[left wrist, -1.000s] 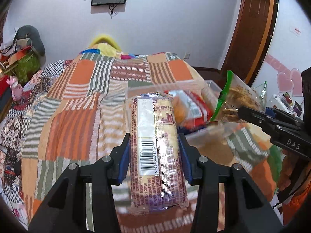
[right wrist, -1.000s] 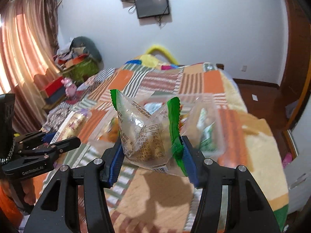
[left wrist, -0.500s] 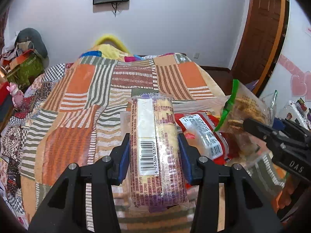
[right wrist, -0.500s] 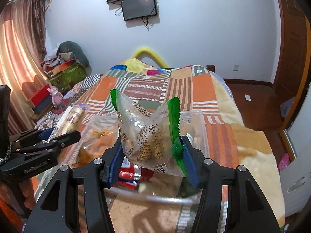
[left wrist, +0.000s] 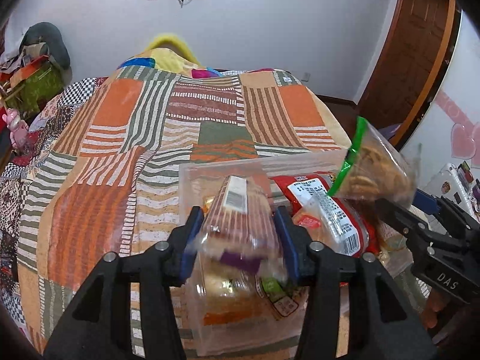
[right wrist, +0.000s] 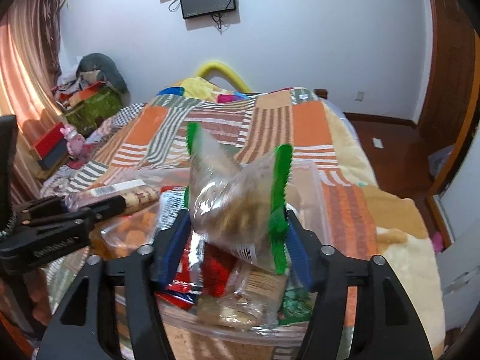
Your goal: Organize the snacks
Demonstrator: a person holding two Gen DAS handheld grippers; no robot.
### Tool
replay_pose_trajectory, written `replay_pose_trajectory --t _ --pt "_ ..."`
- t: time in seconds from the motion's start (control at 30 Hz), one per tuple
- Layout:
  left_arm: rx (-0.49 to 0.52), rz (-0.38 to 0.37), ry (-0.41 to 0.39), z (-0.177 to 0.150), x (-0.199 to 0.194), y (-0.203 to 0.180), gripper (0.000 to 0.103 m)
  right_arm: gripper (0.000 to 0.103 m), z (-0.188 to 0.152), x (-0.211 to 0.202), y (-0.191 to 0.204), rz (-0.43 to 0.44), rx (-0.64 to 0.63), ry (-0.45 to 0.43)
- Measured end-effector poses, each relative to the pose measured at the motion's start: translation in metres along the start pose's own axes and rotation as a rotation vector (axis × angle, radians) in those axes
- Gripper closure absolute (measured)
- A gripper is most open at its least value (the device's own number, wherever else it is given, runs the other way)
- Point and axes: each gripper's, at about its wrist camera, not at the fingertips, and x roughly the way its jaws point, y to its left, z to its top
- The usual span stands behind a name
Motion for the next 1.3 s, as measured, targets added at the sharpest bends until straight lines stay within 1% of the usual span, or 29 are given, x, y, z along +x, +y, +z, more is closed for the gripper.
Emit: replay_pose_trajectory --t 0.07,0.13,0.27,0.4,0.53,0.63,0.67,0.8,0.9,0.97,1.03,1.1,1.17,1.23,1.3 --pt "0.003 0.003 -0.009 -0.001 -0.006 0.000 0.047 0.036 -0.002 -0.003 -0.003 0.007 0.001 0.003" --pt "0.007 -0.006 -0.021 -0.002 -0.015 -0.001 0.047 0.033 -0.003 -0.007 -0.006 0.009 0.006 0.006" --pt "0.034 -0.002 -0.056 -0.007 -0.038 -0.006 0.046 0.032 -0.004 -0.019 -0.011 0.019 0.023 -0.003" --pt "0.072 0.006 -0.124 -0.014 -0.074 -0.017 0.046 0.032 -0.001 -0.042 -0.012 0.018 0.014 -0.043" --pt "0.081 -0.010 -0.210 -0.017 -0.118 -0.026 0.046 0.032 0.006 -0.080 -0.008 0.029 -0.002 -0.117" --pt "0.074 -0.038 -0.282 -0.020 -0.159 -0.031 0.046 0.032 0.013 -0.115 -0.003 0.035 -0.025 -0.194" --pt "0.073 -0.043 -0.296 -0.021 -0.167 -0.032 0.046 0.032 0.014 -0.125 0.000 0.038 -0.031 -0.216" --pt "0.088 -0.042 -0.389 -0.027 -0.214 -0.040 0.046 0.032 0.017 -0.173 0.011 0.060 -0.052 -0.314" --pt "0.087 -0.038 -0.454 -0.034 -0.243 -0.044 0.036 0.030 0.013 -0.199 0.021 0.060 -0.076 -0.370" --pt "0.084 -0.033 -0.488 -0.040 -0.259 -0.046 0.023 0.018 0.009 -0.208 0.026 0.059 -0.079 -0.401" --pt "0.078 -0.029 -0.508 -0.046 -0.268 -0.048 0.016 0.014 0.004 -0.215 0.031 0.054 -0.082 -0.427" --pt "0.082 -0.028 -0.524 -0.052 -0.277 -0.049 0.013 0.011 0.001 -0.217 0.036 0.052 -0.088 -0.438" --pt "0.087 -0.024 -0.535 -0.058 -0.282 -0.049 0.006 0.002 -0.004 -0.220 0.039 0.044 -0.091 -0.453" --pt "0.085 -0.024 -0.544 -0.064 -0.286 -0.049 0.002 0.000 -0.007 -0.222 0.043 0.030 -0.098 -0.470" --pt "0.090 -0.018 -0.548 -0.069 -0.288 -0.050 0.002 0.000 -0.008 -0.220 0.045 0.024 -0.100 -0.471"
